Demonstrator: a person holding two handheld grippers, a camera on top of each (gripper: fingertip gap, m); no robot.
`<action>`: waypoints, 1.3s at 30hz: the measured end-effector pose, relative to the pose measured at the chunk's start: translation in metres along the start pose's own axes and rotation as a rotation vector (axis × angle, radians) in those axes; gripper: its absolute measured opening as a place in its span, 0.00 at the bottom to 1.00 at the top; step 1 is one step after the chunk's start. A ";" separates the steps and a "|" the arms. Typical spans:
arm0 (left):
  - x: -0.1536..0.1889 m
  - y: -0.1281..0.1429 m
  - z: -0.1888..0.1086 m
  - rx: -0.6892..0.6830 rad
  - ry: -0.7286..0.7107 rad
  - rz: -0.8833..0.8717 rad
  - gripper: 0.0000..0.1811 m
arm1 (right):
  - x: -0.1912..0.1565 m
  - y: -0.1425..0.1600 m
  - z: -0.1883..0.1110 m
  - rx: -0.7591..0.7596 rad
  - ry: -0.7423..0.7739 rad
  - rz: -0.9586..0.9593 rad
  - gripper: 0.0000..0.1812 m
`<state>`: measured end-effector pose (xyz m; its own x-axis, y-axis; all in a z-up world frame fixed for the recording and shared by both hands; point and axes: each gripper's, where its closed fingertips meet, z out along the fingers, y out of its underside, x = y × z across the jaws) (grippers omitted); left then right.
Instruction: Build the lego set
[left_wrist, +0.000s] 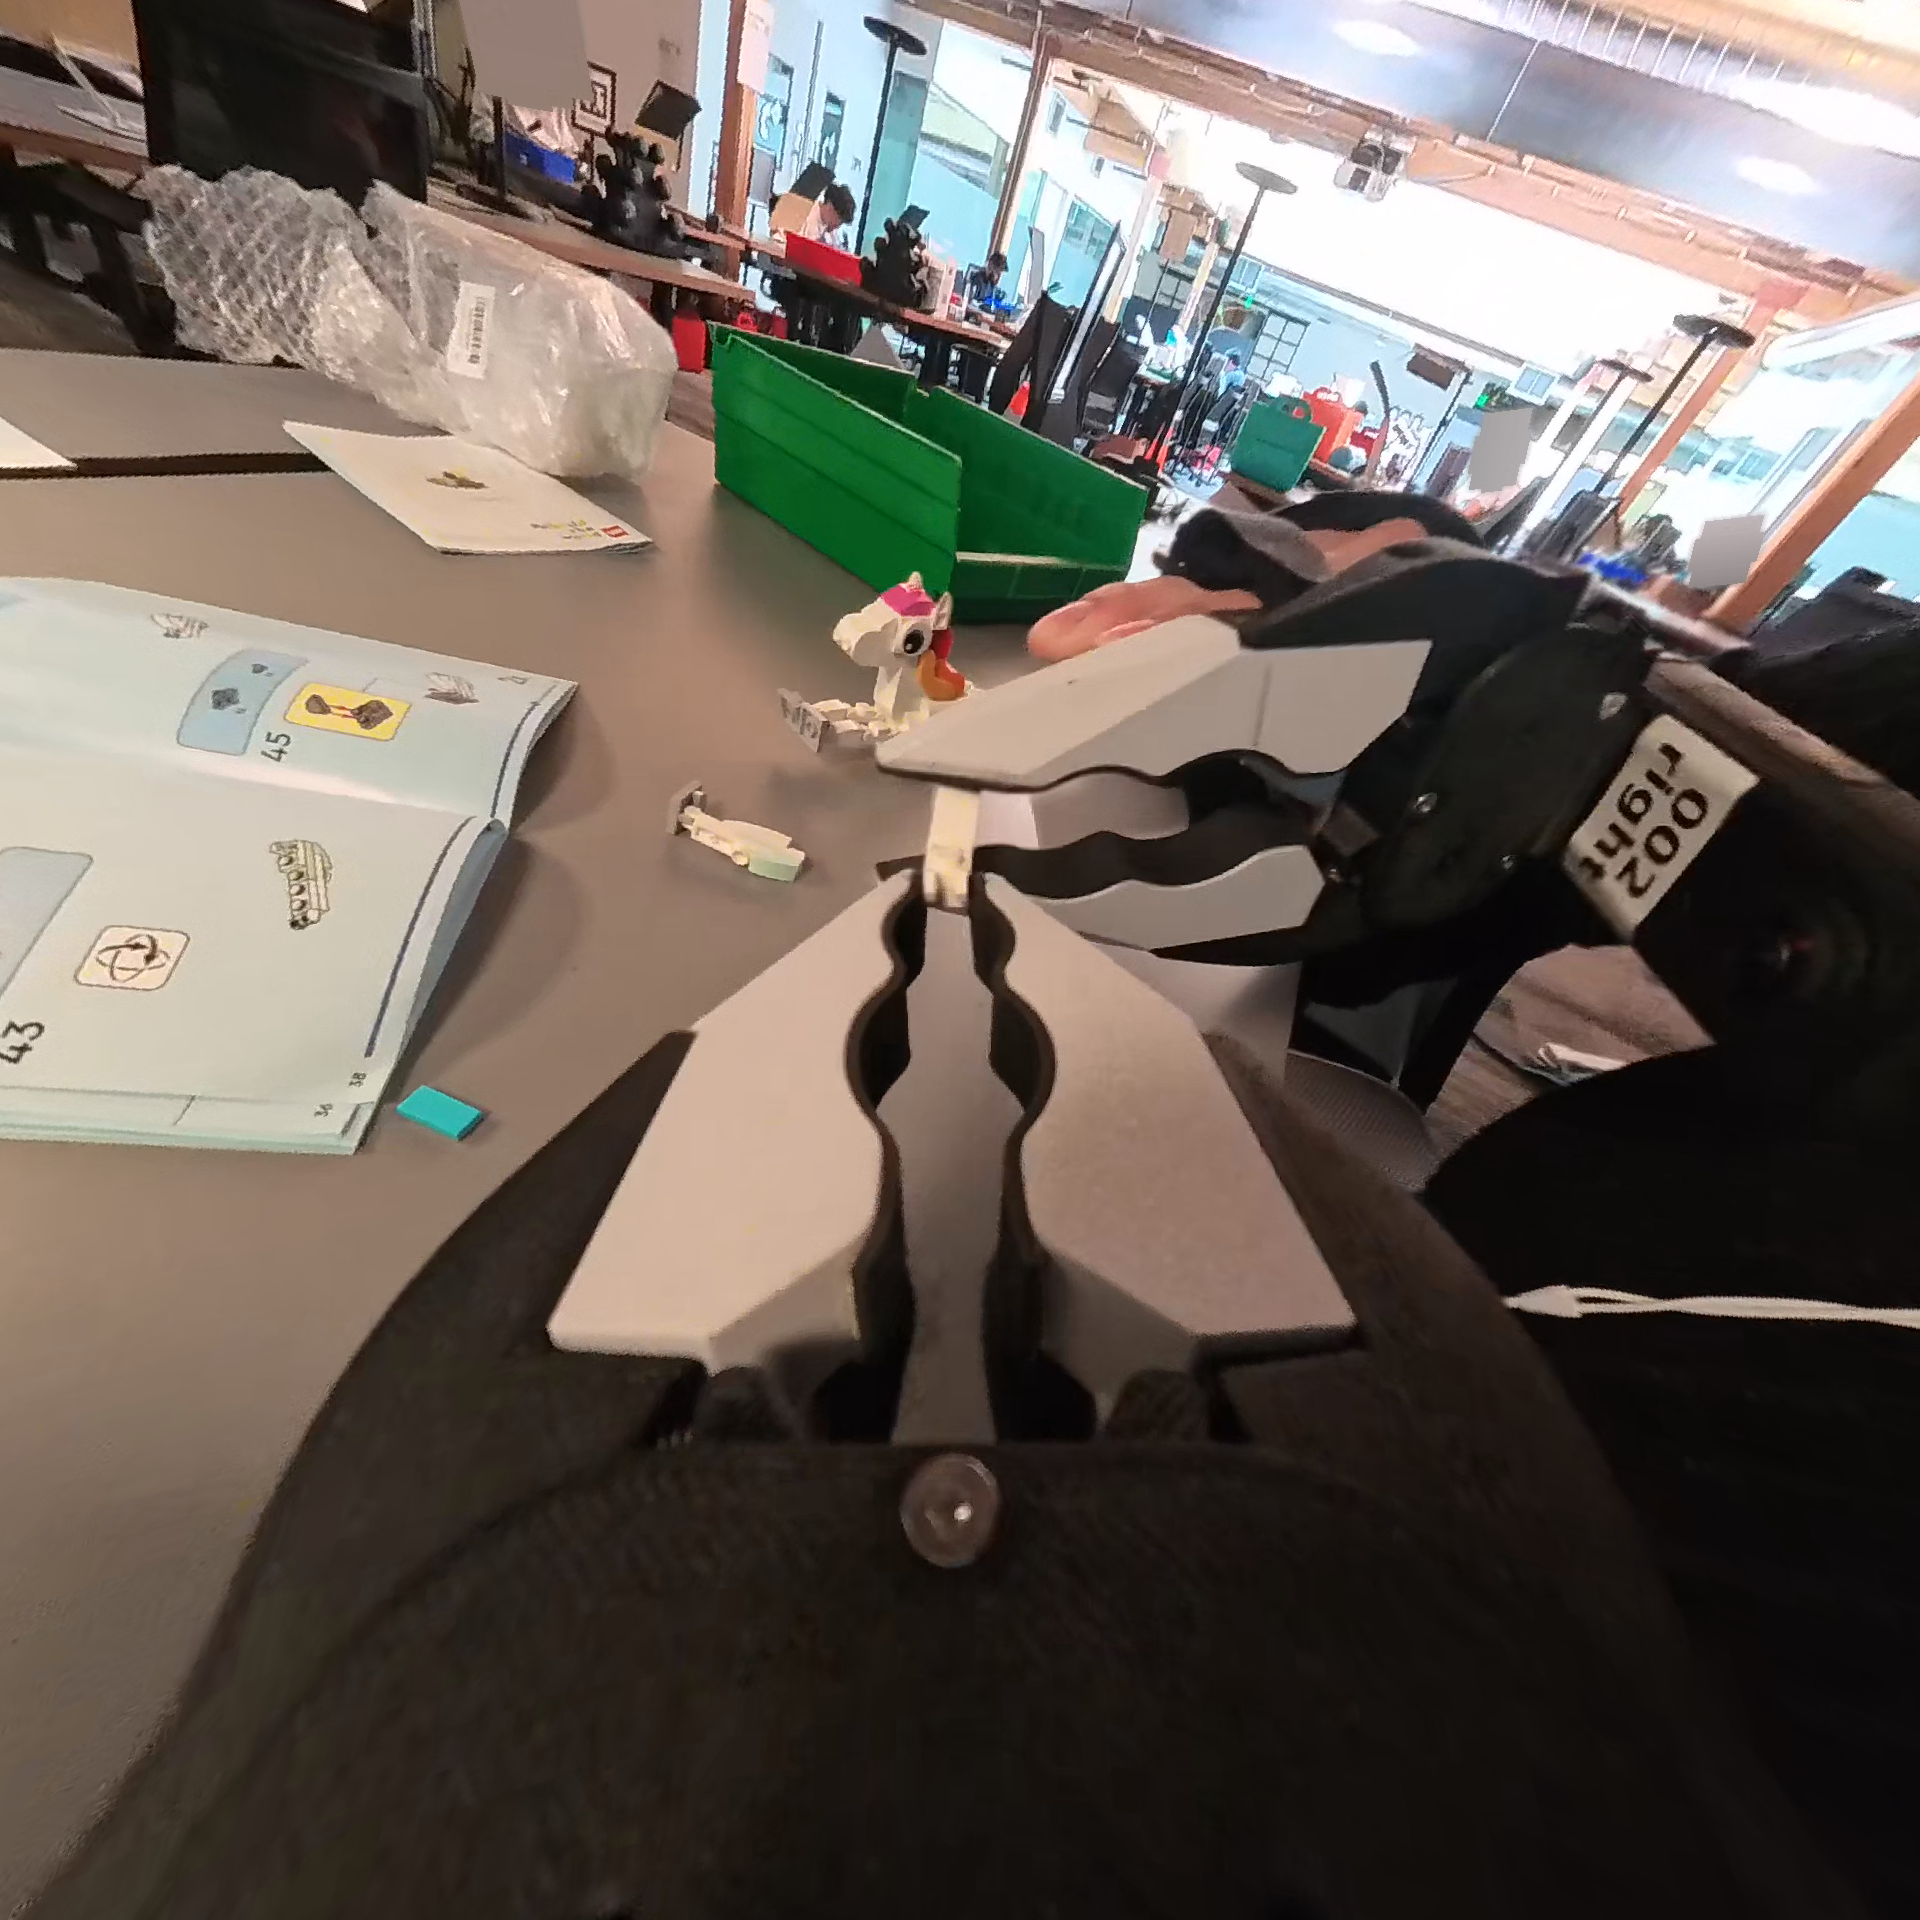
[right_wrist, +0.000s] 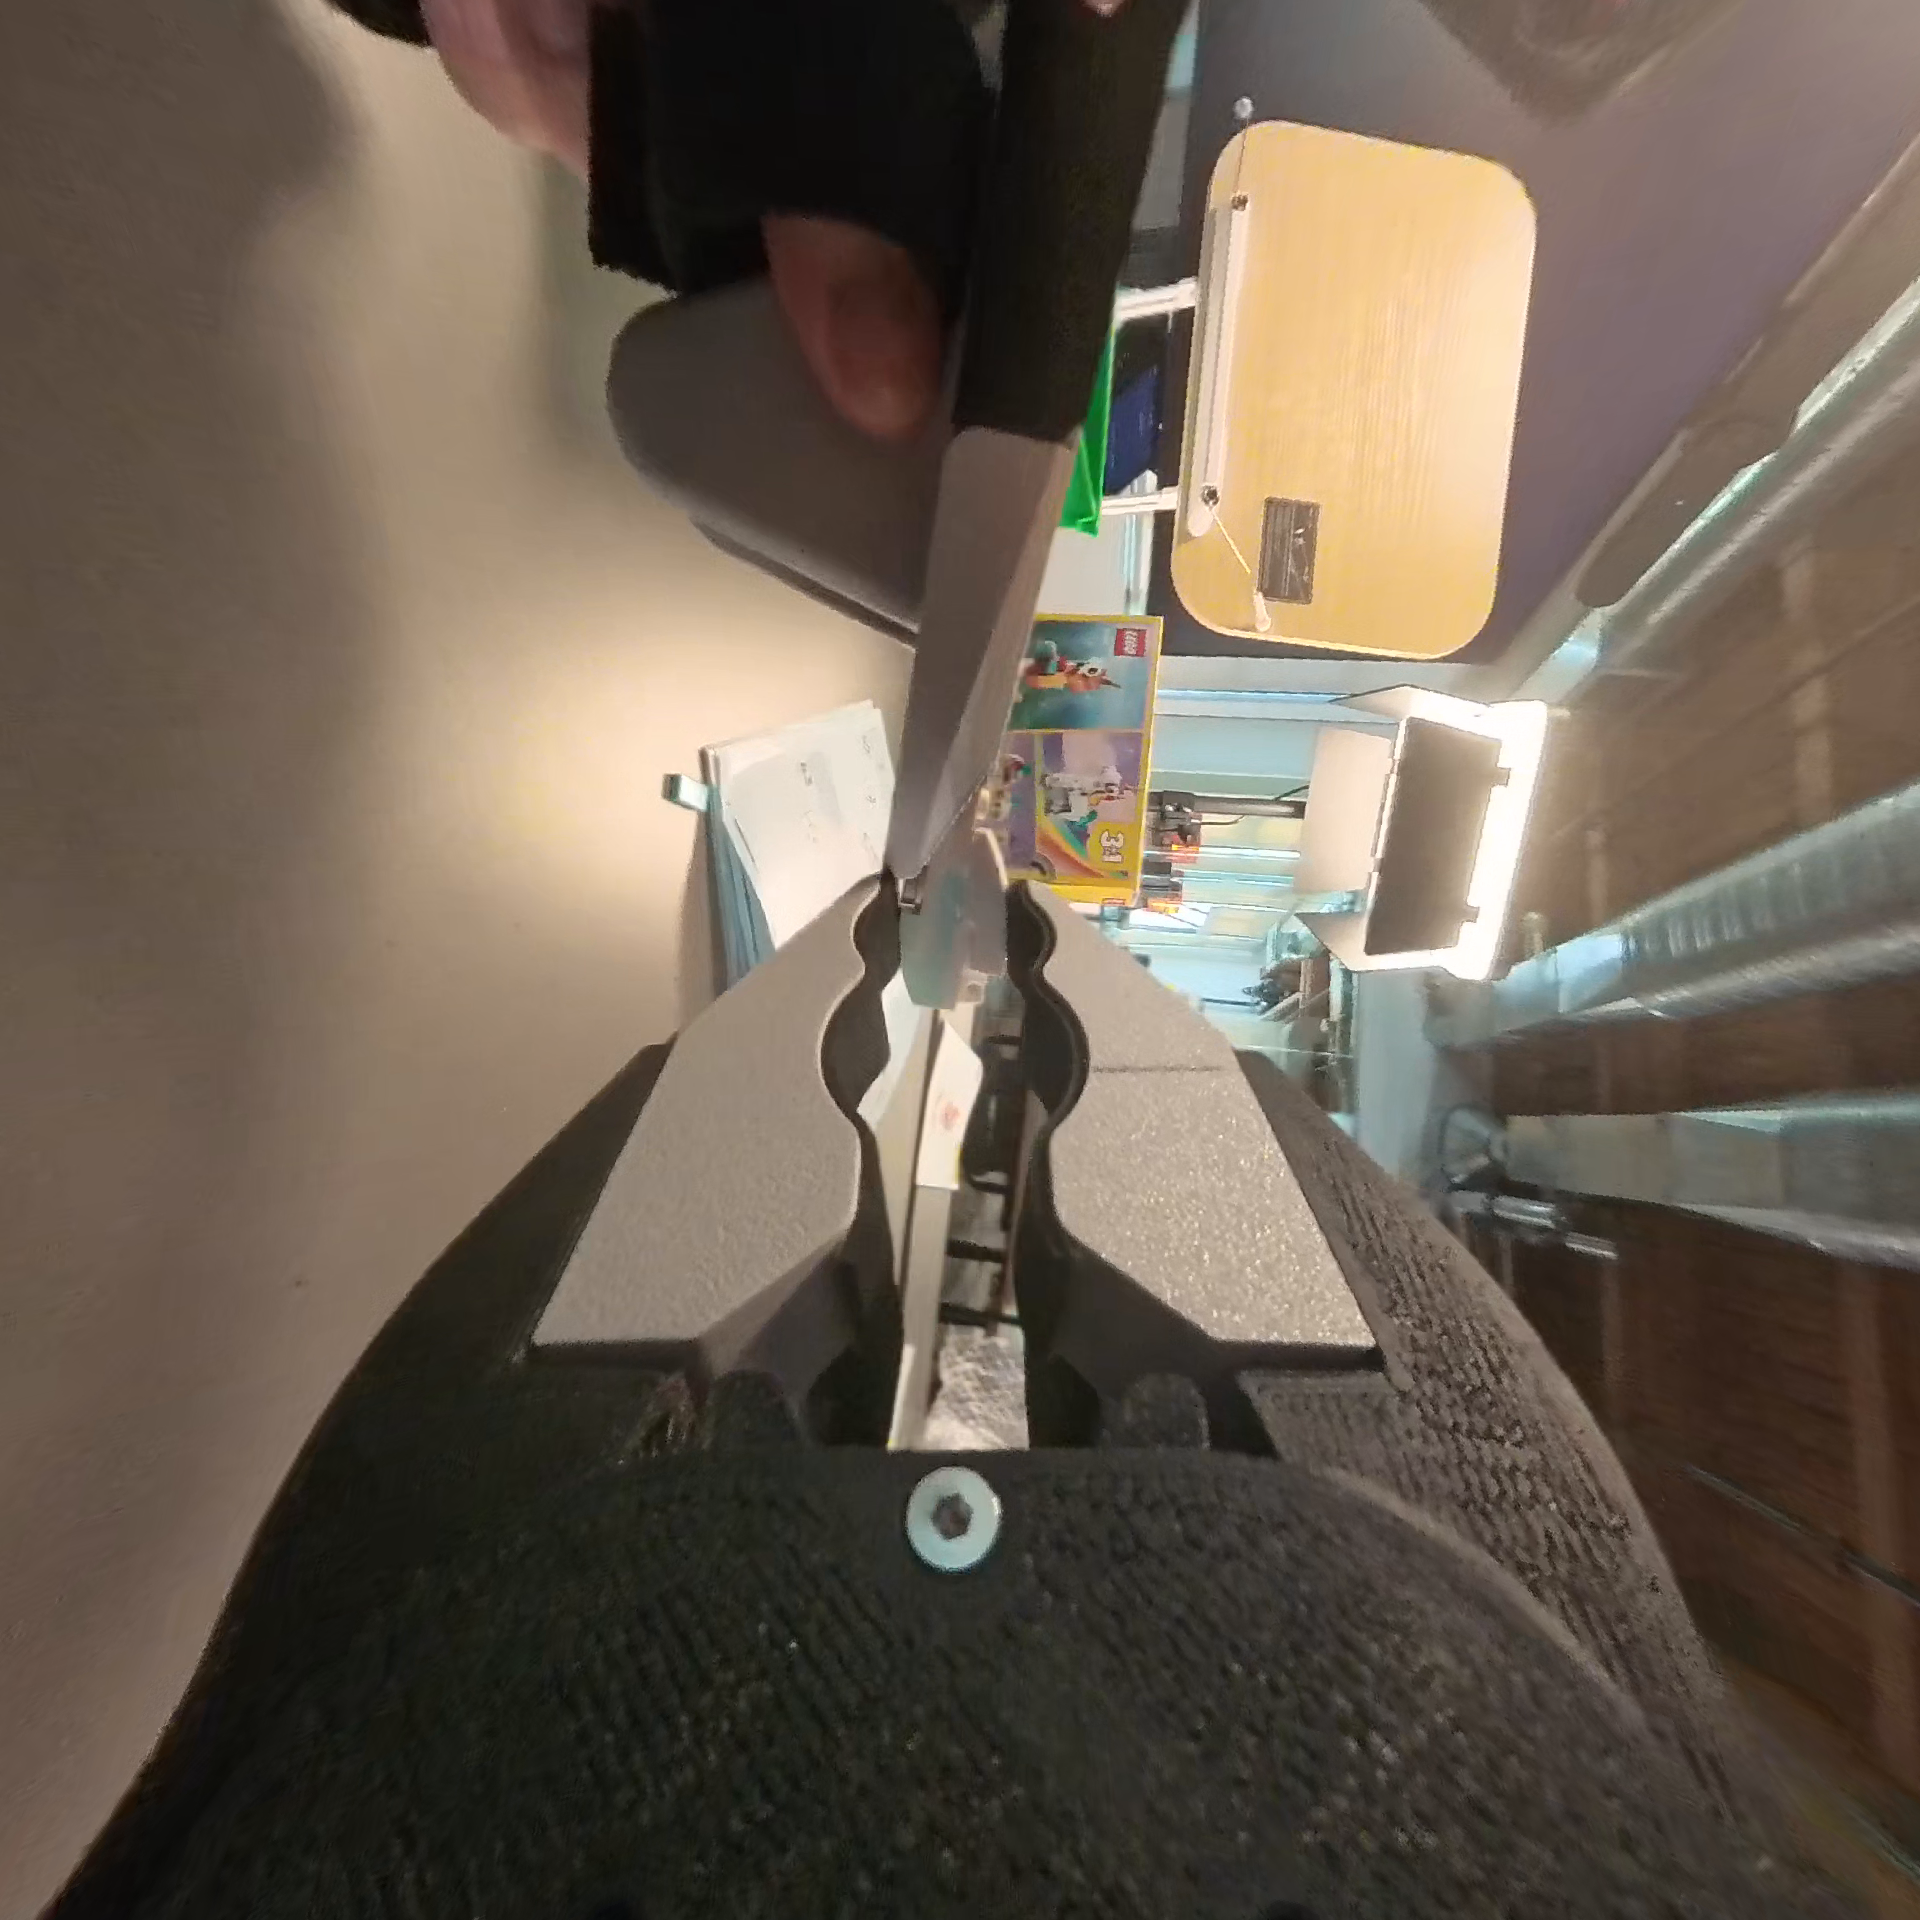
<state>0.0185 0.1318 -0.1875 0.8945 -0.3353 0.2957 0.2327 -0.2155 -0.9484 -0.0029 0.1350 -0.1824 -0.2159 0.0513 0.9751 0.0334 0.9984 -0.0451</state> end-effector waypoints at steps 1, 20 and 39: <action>0.000 -0.001 -0.001 0.005 0.005 -0.002 0.05 | 0.001 0.000 0.000 0.006 -0.004 0.018 0.10; 0.002 -0.012 0.000 0.051 0.097 -0.119 0.05 | 0.002 -0.002 0.001 0.050 -0.121 0.232 0.10; 0.001 -0.006 0.002 0.024 0.050 -0.037 0.04 | -0.005 -0.004 0.001 0.095 -0.220 0.418 0.11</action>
<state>0.0186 0.1342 -0.1818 0.8652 -0.3728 0.3352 0.2746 -0.2070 -0.9390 -0.0033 0.1308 -0.1871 -0.4048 0.4420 0.8005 0.0738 0.8884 -0.4531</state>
